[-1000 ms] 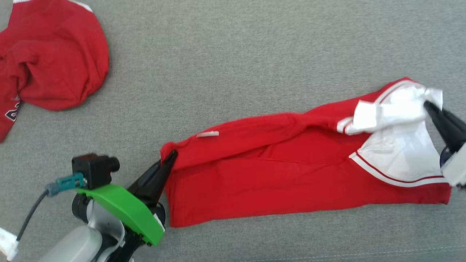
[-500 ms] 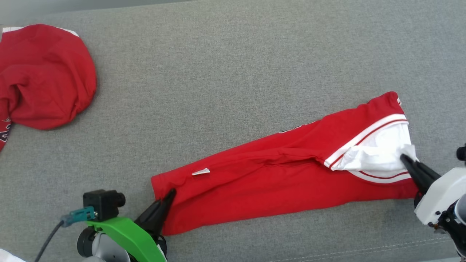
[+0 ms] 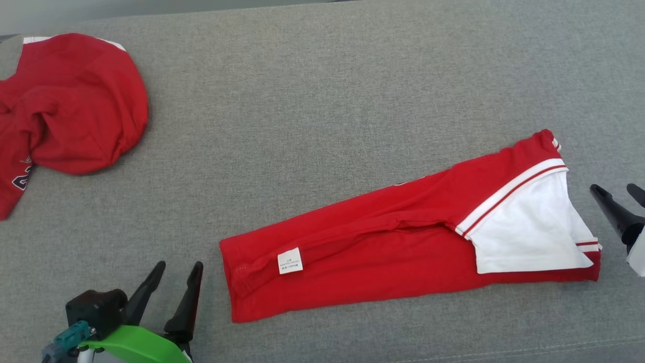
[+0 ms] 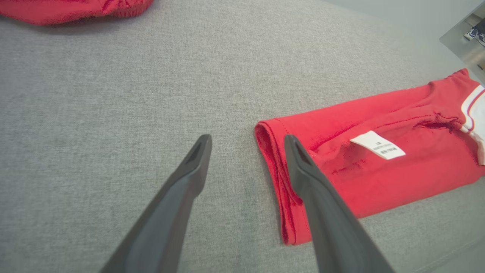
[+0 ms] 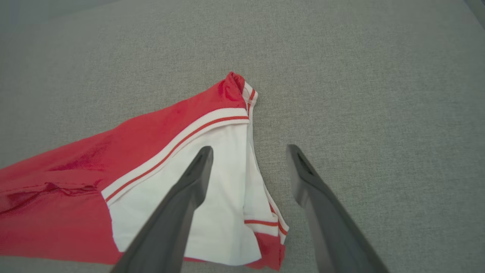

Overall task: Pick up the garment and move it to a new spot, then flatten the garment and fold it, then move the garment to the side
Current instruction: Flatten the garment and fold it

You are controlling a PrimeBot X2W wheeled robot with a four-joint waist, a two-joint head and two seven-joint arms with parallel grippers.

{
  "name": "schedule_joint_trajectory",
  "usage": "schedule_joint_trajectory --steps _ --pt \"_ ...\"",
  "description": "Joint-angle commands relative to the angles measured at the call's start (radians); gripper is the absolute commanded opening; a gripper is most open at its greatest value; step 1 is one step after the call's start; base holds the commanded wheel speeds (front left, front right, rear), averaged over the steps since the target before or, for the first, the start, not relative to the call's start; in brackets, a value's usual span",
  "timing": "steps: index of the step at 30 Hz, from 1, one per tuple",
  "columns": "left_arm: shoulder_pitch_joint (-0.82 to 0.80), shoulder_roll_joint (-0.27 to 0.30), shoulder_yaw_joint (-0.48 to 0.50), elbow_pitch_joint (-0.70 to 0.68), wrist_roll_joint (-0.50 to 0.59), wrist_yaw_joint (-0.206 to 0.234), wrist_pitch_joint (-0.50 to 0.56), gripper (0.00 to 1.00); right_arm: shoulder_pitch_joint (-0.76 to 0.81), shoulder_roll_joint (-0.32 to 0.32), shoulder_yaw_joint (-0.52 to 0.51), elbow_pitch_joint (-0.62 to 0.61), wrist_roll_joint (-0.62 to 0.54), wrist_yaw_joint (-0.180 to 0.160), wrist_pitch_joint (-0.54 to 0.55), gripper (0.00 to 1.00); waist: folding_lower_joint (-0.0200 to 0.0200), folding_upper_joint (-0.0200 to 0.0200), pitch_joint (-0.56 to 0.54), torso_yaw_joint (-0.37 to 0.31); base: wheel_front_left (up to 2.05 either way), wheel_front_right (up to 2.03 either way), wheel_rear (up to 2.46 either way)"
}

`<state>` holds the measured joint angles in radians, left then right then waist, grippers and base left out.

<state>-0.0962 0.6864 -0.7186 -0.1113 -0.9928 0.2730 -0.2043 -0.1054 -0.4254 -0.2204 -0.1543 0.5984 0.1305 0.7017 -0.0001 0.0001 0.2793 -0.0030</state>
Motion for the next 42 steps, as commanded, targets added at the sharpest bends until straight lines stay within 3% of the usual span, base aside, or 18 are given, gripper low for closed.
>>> schedule_joint_trajectory --steps 1,4,10,21,27,28,29,30,36,42 --pt "0.011 0.001 0.013 0.000 0.016 0.014 -0.016 1.00 -0.017 0.002 -0.006 0.013 -0.010 0.000 0.015 1.00 0.0001 -0.0001 0.012 0.017 0.00 0.00 0.00" --pt "0.018 -0.017 0.046 0.000 0.061 0.045 -0.047 1.00 -0.052 0.009 -0.016 0.059 -0.044 0.000 0.061 1.00 0.0001 -0.0001 0.029 0.047 0.00 0.00 0.00" --pt "0.034 -0.068 0.116 0.004 0.120 0.031 -0.062 1.00 -0.094 0.029 -0.018 0.139 -0.104 0.000 0.098 1.00 0.0001 -0.0001 0.058 0.109 0.00 0.00 0.00" --pt "0.074 -0.168 0.244 0.044 0.239 -0.057 -0.061 1.00 -0.105 0.037 -0.043 0.260 -0.159 0.000 0.130 1.00 0.0001 -0.0001 0.075 0.169 0.00 0.00 0.00" --pt "0.080 -0.217 0.297 0.087 0.284 -0.110 -0.061 1.00 -0.104 0.108 -0.024 0.357 -0.117 0.002 0.167 1.00 0.0001 -0.0001 0.062 0.179 0.00 0.00 0.00" --pt "0.080 -0.222 0.302 0.098 0.287 -0.118 -0.061 1.00 -0.108 0.124 -0.018 0.366 -0.098 0.003 0.165 0.76 0.0001 -0.0001 0.059 0.180 0.00 0.00 0.00" --pt "0.081 -0.227 0.310 0.107 0.290 -0.125 -0.061 1.00 -0.112 0.141 -0.010 0.373 -0.073 0.004 0.168 0.24 0.0001 -0.0001 0.055 0.179 0.00 0.00 0.00" --pt "0.083 -0.230 0.319 0.114 0.293 -0.131 -0.061 1.00 -0.116 0.153 -0.007 0.378 -0.049 0.004 0.172 0.00 0.0001 -0.0001 0.050 0.177 0.00 0.00 0.00" --pt "0.097 -0.257 0.368 0.151 0.309 -0.157 -0.061 1.00 -0.134 0.159 -0.061 0.392 0.061 0.000 0.147 0.00 0.0001 -0.0001 0.007 0.147 0.00 0.00 0.00" --pt "0.112 -0.276 0.401 0.179 0.325 -0.176 -0.061 1.00 -0.118 0.124 -0.153 0.416 0.058 -0.001 0.128 0.00 0.0001 -0.0001 -0.041 0.117 0.00 0.00 0.00"
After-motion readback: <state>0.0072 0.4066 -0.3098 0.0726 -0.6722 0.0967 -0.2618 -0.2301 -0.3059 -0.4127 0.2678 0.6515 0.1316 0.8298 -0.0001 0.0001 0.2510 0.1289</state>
